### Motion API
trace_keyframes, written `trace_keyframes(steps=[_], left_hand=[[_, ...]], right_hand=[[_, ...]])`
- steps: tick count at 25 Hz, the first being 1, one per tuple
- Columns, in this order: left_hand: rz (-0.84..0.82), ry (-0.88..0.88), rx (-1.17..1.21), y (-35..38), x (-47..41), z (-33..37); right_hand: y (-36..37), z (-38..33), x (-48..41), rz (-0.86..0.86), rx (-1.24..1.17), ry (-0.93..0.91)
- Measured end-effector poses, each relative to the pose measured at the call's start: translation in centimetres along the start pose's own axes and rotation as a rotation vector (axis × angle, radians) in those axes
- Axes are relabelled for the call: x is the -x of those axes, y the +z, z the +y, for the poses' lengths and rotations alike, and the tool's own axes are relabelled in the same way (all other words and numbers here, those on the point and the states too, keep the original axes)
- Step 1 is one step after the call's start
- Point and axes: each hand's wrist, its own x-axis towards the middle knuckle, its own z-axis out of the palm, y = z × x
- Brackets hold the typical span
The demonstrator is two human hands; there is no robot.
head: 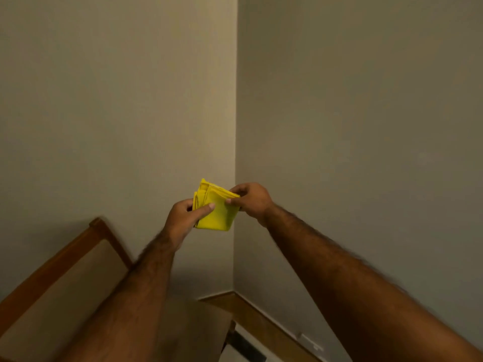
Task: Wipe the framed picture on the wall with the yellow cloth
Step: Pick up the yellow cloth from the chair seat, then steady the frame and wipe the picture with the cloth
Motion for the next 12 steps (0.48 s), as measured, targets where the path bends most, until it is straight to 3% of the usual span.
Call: trace_keyframes(steps=[12], left_hand=[[-0.072,0.547,0.027,10.8,-0.8,26.2]], right_hand=[[-21.9,-15.7,7.4,0.321,0.062,-0.248]])
